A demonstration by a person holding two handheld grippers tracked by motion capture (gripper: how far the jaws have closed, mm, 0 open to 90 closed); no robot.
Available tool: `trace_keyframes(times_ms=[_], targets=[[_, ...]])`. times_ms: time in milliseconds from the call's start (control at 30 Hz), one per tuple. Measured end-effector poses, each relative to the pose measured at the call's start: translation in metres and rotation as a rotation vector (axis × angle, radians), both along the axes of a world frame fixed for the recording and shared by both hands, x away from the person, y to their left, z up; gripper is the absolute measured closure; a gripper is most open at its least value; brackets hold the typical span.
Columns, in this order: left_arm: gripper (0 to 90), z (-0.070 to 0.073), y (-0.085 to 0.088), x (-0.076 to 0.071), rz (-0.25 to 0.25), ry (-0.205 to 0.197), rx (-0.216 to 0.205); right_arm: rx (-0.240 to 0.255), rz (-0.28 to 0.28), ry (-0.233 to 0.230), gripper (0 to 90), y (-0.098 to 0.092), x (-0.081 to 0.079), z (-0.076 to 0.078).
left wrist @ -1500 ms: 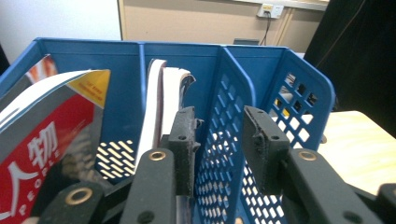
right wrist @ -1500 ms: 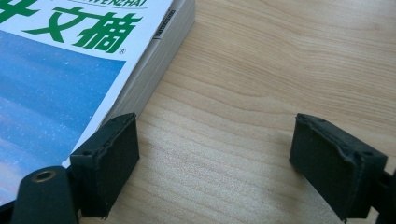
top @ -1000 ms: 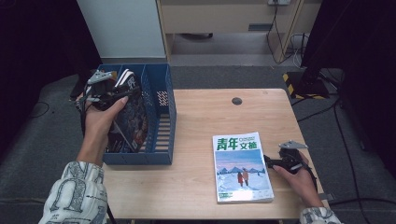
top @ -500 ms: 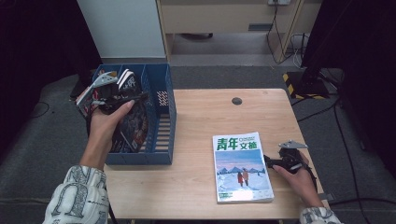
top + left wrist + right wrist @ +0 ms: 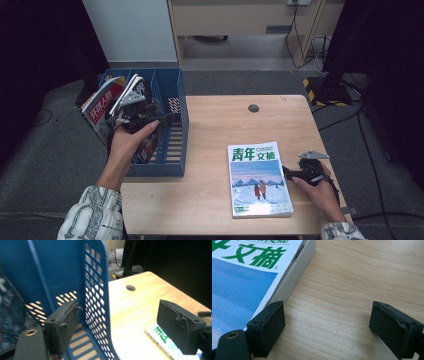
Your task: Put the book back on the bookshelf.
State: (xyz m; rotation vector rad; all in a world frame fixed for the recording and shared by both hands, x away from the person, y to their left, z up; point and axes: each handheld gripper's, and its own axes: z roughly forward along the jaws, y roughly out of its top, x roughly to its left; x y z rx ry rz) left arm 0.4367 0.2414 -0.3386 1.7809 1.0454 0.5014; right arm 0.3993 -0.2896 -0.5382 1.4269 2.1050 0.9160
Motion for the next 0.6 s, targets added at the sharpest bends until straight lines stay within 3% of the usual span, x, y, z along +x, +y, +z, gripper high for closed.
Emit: trace_keyframes(times_ms=[600], targets=[[8.3, -0.038, -0.03, -0.002, -0.073, 0.054, 0.009, 0.0, 0.0, 0.0, 13.3, 0.0, 0.0, 0.0]])
